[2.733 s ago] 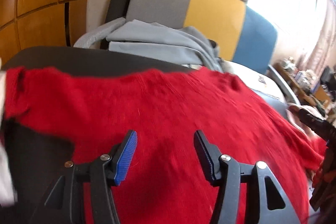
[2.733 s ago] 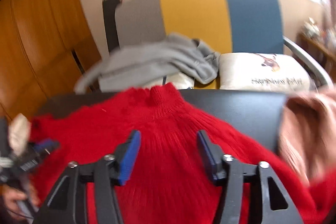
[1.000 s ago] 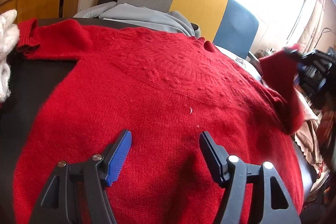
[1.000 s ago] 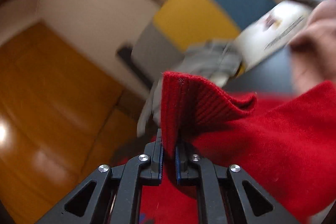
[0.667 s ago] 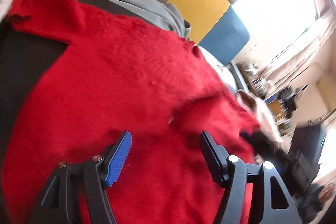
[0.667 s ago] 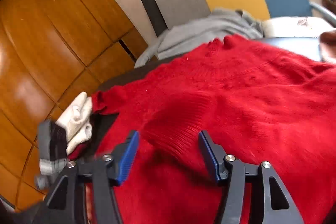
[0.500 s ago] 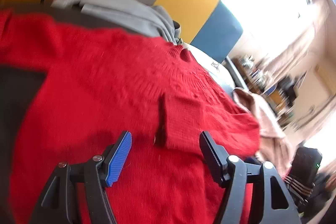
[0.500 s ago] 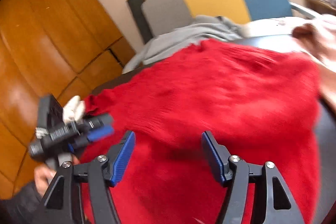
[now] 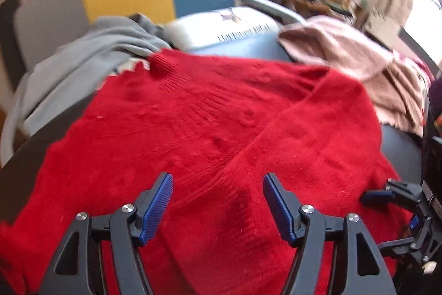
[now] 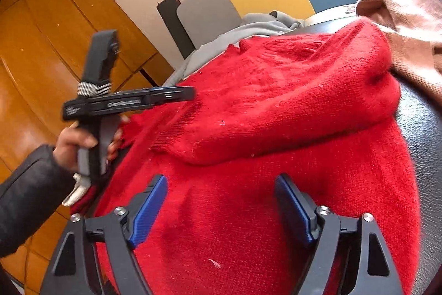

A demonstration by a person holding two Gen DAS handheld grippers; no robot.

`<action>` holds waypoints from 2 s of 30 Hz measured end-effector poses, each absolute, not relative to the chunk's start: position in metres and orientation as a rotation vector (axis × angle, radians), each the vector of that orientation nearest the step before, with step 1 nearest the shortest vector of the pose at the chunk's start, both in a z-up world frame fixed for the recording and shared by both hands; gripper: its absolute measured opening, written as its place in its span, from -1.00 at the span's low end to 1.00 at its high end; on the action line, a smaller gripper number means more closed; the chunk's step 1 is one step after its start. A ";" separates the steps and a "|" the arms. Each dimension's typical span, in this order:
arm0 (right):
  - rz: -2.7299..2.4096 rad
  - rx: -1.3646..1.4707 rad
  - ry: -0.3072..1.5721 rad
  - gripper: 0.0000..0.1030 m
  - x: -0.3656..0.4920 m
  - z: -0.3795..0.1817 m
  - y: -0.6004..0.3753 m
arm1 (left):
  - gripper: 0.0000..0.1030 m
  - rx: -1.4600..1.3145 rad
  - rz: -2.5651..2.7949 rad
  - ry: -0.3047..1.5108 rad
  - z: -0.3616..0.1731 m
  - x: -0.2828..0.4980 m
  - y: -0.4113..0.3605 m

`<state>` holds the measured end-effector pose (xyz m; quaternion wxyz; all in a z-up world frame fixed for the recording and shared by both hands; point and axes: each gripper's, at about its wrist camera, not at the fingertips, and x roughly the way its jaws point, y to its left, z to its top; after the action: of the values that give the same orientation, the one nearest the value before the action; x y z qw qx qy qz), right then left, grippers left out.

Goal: Fold clothes

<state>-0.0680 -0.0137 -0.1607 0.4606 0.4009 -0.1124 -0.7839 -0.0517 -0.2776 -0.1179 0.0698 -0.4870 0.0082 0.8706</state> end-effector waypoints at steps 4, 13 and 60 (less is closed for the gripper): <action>-1.907 0.974 -0.278 0.72 -0.067 -0.159 -0.013 | 0.31 -1.568 2.476 0.027 -0.140 -0.066 -0.269; -1.888 0.966 -0.271 0.81 -0.064 -0.158 -0.013 | -0.82 -1.267 2.516 -0.424 -0.066 -0.059 -0.275; -2.094 0.885 0.205 0.75 -0.188 -0.084 -0.090 | -0.38 -1.362 2.682 -0.997 -0.161 0.075 -0.438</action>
<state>-0.1878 -0.0900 -0.0836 0.4167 0.3524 0.0817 -0.8340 0.0755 -0.4377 -0.1614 -0.0137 -0.4297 -0.3146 0.8463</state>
